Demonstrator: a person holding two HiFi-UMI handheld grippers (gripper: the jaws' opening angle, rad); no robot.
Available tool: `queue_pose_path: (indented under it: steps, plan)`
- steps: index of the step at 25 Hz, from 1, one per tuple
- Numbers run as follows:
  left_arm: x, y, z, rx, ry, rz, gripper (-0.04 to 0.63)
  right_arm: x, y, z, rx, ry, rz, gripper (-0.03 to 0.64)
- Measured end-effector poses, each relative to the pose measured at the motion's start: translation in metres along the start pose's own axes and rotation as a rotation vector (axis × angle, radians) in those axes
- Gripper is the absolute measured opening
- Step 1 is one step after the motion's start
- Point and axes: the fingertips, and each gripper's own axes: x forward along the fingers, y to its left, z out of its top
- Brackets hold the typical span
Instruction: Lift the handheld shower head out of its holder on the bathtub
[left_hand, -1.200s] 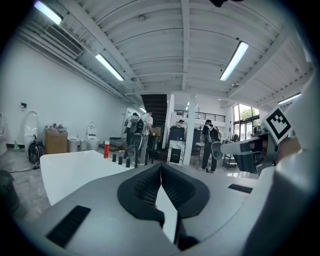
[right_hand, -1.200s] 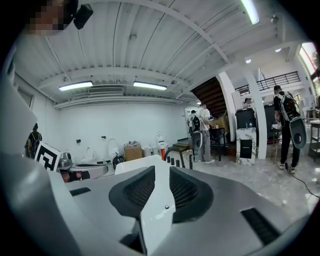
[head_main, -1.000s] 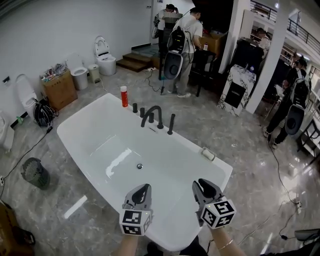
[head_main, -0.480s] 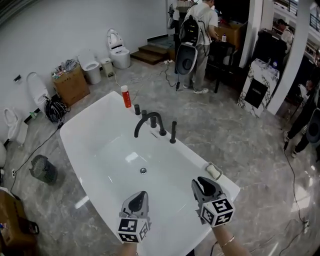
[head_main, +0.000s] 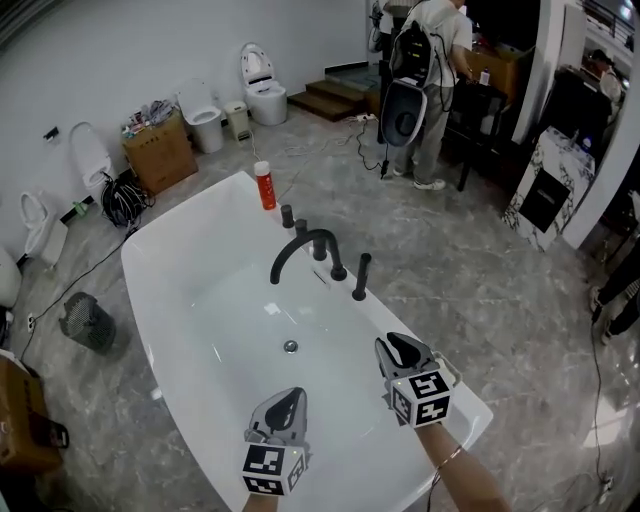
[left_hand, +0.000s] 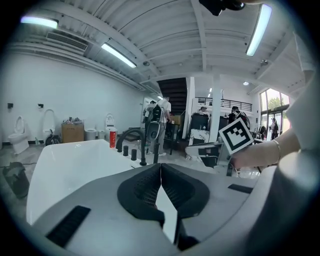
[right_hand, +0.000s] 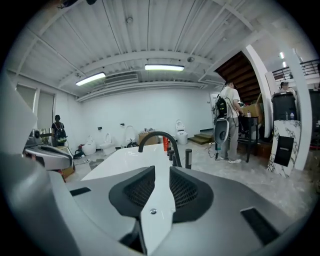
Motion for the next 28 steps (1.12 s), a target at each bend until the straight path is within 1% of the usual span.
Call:
queue_pose_path:
  steps: [3, 7, 10, 15, 19, 22, 28]
  plan:
    - [0.032, 0.007, -0.011, -0.008, 0.01, 0.004, 0.02, 0.046, -0.019, -0.013, -0.026, 0.013, -0.004, 0.094]
    - [0.073, 0.016, -0.022, -0.015, 0.011, -0.008, 0.02, 0.095, -0.043, -0.024, -0.005, 0.0, -0.024, 0.092]
    - [0.106, 0.024, -0.034, -0.02, 0.009, -0.012, 0.02, 0.131, -0.061, -0.038, -0.011, 0.001, -0.038, 0.099]
    - [0.155, 0.035, -0.058, -0.025, 0.028, -0.028, 0.02, 0.187, -0.084, -0.073, -0.017, 0.045, -0.034, 0.101]
    - [0.178, 0.037, -0.077, -0.033, 0.046, -0.032, 0.02, 0.217, -0.101, -0.091, -0.041, 0.048, -0.05, 0.109]
    - [0.192, 0.044, -0.089, -0.042, 0.056, -0.032, 0.02, 0.241, -0.114, -0.098, -0.043, 0.046, -0.073, 0.144]
    - [0.215, 0.058, -0.107, -0.08, 0.066, -0.017, 0.02, 0.285, -0.129, -0.112, -0.061, 0.072, -0.083, 0.156]
